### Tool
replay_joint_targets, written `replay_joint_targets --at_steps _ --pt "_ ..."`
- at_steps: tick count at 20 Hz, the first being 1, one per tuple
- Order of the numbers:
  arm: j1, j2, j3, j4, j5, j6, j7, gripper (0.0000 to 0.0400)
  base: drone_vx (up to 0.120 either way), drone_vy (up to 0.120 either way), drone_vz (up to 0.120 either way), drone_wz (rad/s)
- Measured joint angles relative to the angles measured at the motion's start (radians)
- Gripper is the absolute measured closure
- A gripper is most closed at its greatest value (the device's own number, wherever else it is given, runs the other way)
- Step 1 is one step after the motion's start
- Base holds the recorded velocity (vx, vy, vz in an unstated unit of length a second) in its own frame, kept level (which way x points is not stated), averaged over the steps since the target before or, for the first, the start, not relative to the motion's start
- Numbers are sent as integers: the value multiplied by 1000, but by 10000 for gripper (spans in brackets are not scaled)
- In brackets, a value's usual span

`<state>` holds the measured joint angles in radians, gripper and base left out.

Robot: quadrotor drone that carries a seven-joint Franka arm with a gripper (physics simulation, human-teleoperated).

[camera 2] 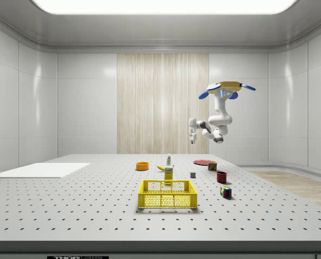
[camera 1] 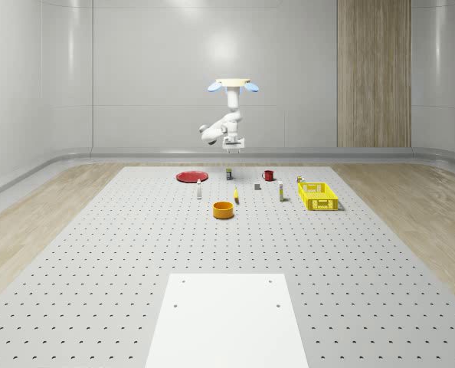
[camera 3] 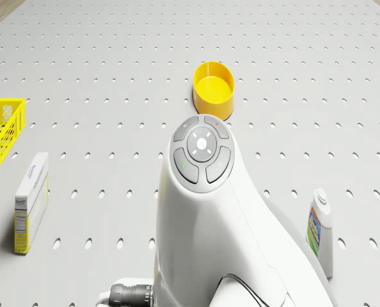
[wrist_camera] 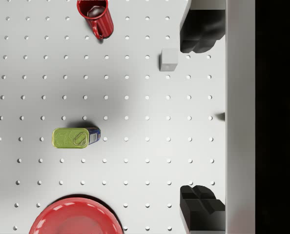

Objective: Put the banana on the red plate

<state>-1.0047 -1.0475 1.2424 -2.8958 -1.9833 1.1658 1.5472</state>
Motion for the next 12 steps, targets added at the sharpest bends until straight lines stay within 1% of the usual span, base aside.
replay_joint_targets --at_steps 3,4,7,8,9,12 --pt "-20 -19 11 0 2 5 15 0 120 0 -120 0" --pt "-25 -25 15 0 4 8 19 0 120 0 -40 0" --pt "-37 -42 23 1 10 18 29 0 120 120 0 0" --pt "-41 -48 26 1 12 22 32 0 120 40 0 0" --pt "-44 -54 28 1 14 26 34 0 40 0 -40 0" --pt "-53 -70 35 2 22 39 42 0 0 0 -120 0"
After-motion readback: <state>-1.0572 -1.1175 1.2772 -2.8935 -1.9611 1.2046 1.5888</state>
